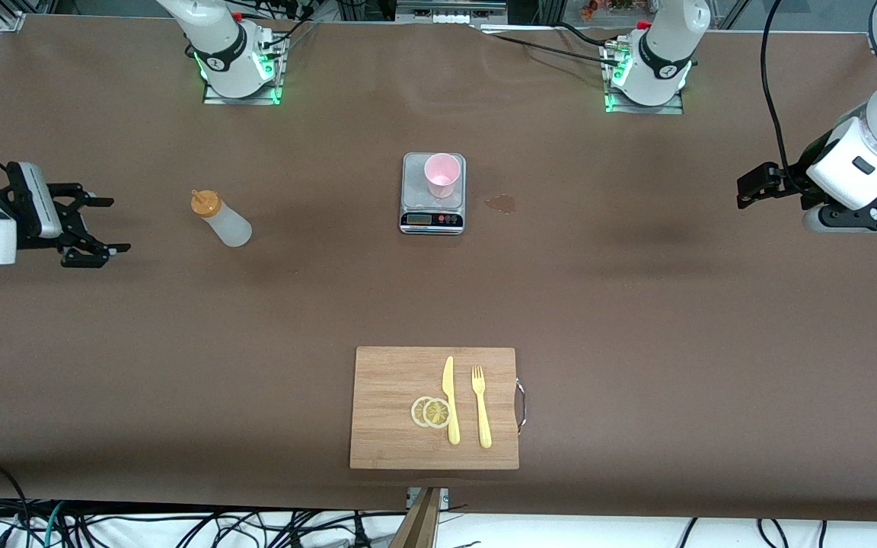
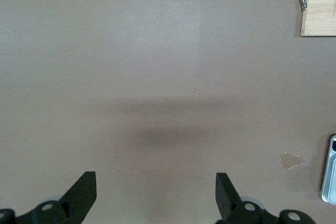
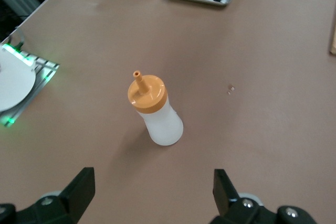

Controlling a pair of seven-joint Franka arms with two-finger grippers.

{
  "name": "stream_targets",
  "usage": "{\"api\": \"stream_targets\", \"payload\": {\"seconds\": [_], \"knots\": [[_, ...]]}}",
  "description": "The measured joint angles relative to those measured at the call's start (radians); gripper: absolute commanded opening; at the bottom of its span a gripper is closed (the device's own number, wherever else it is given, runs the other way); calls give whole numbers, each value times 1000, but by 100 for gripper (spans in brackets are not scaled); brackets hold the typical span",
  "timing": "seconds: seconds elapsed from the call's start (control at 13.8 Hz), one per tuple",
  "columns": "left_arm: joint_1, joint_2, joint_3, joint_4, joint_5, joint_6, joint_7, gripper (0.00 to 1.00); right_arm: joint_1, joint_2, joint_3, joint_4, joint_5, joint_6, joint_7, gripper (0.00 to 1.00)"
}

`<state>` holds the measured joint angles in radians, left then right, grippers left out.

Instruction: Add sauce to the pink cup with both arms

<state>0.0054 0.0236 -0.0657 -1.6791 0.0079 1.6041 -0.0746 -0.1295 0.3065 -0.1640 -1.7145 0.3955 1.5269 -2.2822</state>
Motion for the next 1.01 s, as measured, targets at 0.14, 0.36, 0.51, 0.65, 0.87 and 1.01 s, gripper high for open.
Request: {"api": "stream_targets", "payload": {"seconds": [0.14,0.36,0.51,0.65,0.87,1.01], "knots": [[-1,0,0,2,0,0,0,100,12,-102,2,-59,-43,46,146,100],[-2,1,0,4,0,0,0,100,52,-256,3,-128,-138,87,433,100],[-2,2,0,4,0,0,0,100,94,-326,5,-150,-186,104,635,100],[-2,3,0,4,0,0,0,100,149,-359,7,-152,-235,124,857,100],[-2,4,0,4,0,0,0,100,233,-380,45,-134,-309,143,1211,100],[-3,6,0,5,0,0,0,100,246,-381,116,-100,-366,145,1466,100]]}}
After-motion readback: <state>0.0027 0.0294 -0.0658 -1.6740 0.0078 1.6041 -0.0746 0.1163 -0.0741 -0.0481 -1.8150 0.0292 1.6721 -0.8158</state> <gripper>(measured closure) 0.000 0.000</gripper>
